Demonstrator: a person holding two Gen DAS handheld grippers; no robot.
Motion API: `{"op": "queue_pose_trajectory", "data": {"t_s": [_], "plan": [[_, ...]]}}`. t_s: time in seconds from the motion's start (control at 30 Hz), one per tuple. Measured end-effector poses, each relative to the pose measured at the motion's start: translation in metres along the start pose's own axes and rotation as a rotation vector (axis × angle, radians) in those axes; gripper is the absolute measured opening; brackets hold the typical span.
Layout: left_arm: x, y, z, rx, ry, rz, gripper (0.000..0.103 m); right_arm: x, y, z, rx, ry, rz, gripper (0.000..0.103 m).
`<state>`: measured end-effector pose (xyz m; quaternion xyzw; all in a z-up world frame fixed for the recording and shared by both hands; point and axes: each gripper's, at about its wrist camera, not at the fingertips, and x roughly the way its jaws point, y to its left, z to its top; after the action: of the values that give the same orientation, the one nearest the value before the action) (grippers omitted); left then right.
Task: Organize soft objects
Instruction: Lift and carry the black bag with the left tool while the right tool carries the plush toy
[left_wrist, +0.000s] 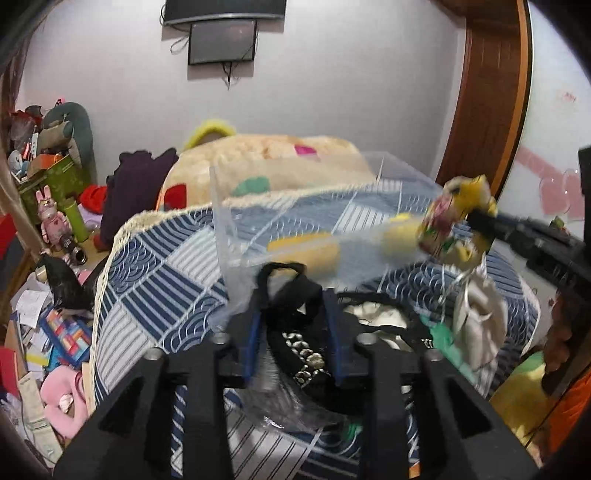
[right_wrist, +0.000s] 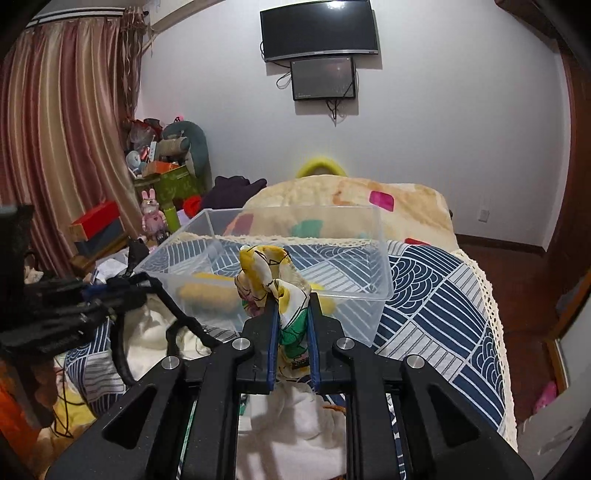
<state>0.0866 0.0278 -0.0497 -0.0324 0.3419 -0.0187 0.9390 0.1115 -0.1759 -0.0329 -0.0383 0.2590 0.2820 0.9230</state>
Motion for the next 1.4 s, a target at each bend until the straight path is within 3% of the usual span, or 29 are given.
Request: {"op": "queue_pose_trajectory", "data": {"t_s": [0.07,0.17,0.37,0.53,0.67,0.8,0.93,1.1,1.4], "plan": [[-0.005,-0.001,-0.005,-0.003,-0.006,-0.006,0.057,-0.001,0.000,-0.001,0.000,-0.002,-0.001,0.012],[-0.022,-0.004,-0.008,-0.001,-0.039,0.003,0.075,-0.004,0.000,-0.001,0.002,-0.008,-0.003,0.012],[-0.047,-0.017,-0.009,0.023,-0.078,-0.026,0.080,-0.016,-0.001,0.000,0.006,-0.036,-0.005,0.012],[-0.035,-0.036,-0.017,0.025,-0.013,-0.115,0.079,-0.026,-0.002,0.001,0.010,-0.062,-0.004,0.012],[-0.014,-0.050,-0.023,0.044,0.055,-0.148,0.063,-0.033,-0.002,0.000,0.009,-0.074,-0.002,0.012],[0.008,-0.055,-0.029,0.048,0.108,-0.139,0.058,-0.035,-0.004,-0.002,0.013,-0.075,0.000,0.012],[0.018,-0.053,-0.032,0.044,0.117,-0.122,0.040,-0.034,-0.007,-0.005,0.025,-0.072,0.005,0.012],[0.005,-0.039,-0.023,-0.026,0.078,-0.155,0.018,-0.033,-0.009,-0.006,0.030,-0.072,0.007,0.012],[-0.045,-0.035,0.001,-0.024,-0.065,-0.124,0.014,-0.035,-0.008,-0.004,0.028,-0.080,0.008,0.012]]}}
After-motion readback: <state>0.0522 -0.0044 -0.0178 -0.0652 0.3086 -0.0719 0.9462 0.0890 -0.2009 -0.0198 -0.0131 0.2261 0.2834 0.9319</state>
